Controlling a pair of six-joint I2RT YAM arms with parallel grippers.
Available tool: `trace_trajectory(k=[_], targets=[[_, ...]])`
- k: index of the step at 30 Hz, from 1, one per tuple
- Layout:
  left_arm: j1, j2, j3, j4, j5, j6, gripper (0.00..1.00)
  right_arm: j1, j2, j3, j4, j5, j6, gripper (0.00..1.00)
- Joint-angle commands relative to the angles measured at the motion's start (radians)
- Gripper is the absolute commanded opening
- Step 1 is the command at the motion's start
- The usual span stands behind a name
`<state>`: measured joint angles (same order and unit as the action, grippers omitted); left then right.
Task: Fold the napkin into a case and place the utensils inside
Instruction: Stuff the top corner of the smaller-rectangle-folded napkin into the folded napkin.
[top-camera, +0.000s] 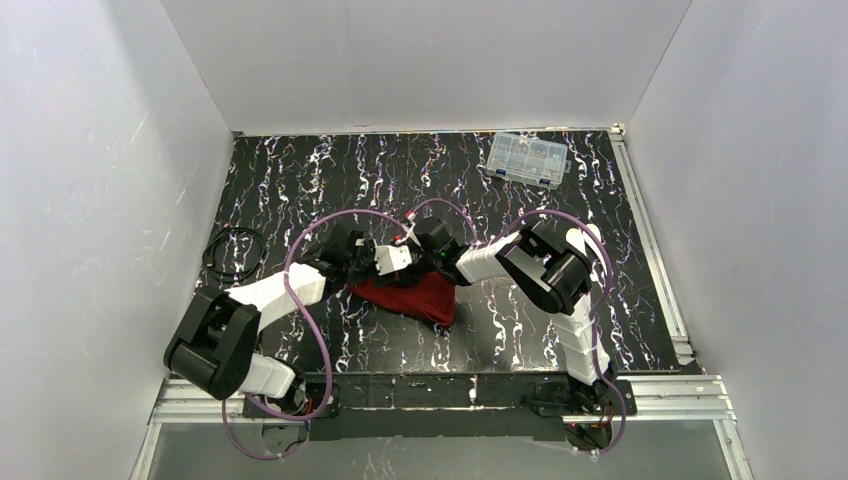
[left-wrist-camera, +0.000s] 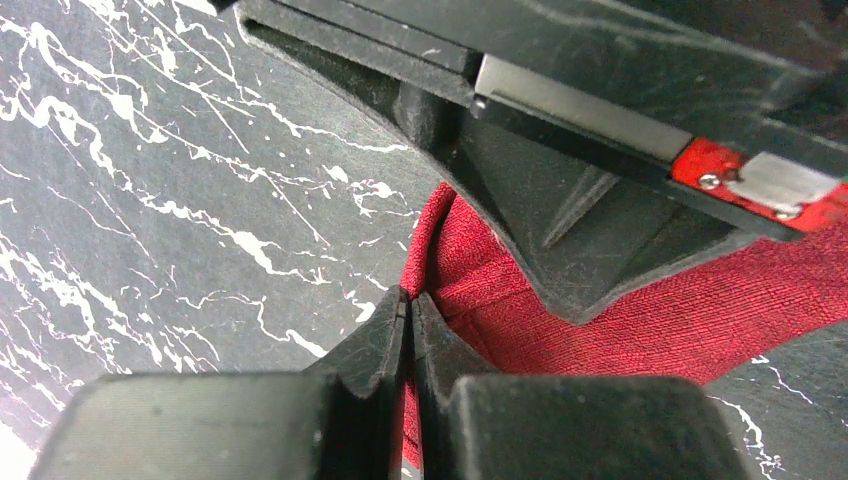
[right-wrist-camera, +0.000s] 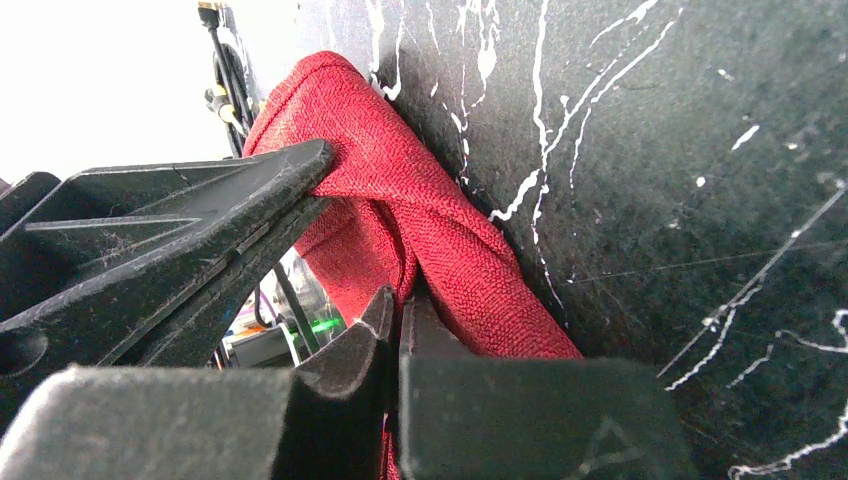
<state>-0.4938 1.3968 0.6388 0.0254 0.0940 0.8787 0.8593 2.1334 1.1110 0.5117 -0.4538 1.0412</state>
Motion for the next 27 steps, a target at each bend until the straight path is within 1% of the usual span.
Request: trace_trajectory(k=[1, 12, 17, 21, 25, 27], targets=[[0.001, -0.037, 0.02, -0.019, 0.031, -0.005, 0.0, 0.001, 0.023, 0.018, -0.095, 0.011, -0.034, 0.01], [0.001, -0.044, 0.004, -0.019, 0.034, 0.008, 0.0, -0.016, -0.014, 0.026, -0.063, -0.012, -0.023, 0.01], [0.001, -0.046, 0.007, -0.019, 0.033, 0.007, 0.0, -0.022, -0.026, 0.001, 0.014, -0.024, 0.009, 0.01], [0.001, -0.056, 0.019, -0.05, 0.031, -0.004, 0.0, -0.044, -0.017, -0.053, 0.157, -0.036, 0.078, 0.01], [0.001, -0.076, 0.028, -0.073, 0.044, -0.005, 0.0, -0.047, -0.009, -0.049, 0.15, -0.036, 0.08, 0.01], [0.001, -0.083, 0.021, -0.069, 0.051, 0.004, 0.0, -0.047, -0.011, -0.033, 0.119, -0.033, 0.077, 0.01]])
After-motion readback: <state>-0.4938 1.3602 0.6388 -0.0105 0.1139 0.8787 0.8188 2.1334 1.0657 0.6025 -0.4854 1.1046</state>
